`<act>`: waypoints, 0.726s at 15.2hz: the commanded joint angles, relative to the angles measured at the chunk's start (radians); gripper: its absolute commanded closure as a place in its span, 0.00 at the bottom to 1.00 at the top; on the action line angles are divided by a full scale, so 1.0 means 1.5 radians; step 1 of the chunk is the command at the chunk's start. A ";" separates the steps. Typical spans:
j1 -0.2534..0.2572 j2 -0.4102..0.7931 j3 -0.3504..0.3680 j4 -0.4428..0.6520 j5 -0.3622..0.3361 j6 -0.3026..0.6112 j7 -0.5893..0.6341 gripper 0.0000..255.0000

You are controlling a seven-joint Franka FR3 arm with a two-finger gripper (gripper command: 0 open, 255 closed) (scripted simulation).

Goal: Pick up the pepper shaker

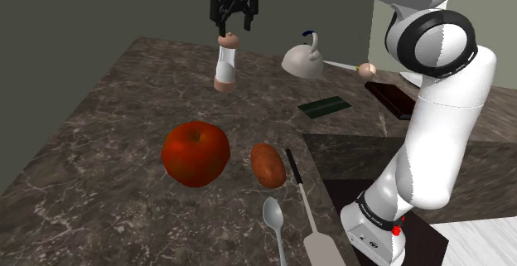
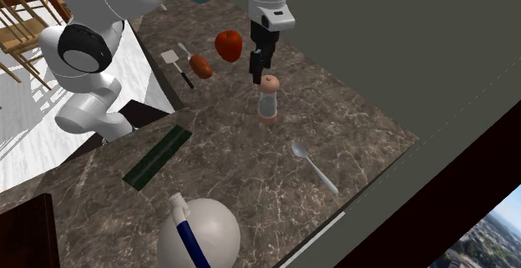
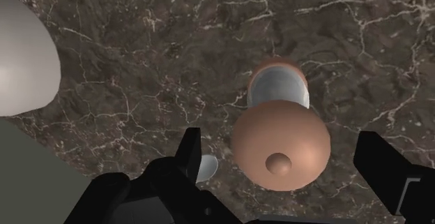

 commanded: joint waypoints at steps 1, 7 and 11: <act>0.000 -0.001 0.001 -0.020 0.001 0.017 0.004 0.00; -0.011 -0.025 0.000 -0.097 0.009 0.071 0.009 0.00; -0.010 -0.025 0.001 -0.098 0.009 0.072 0.011 1.00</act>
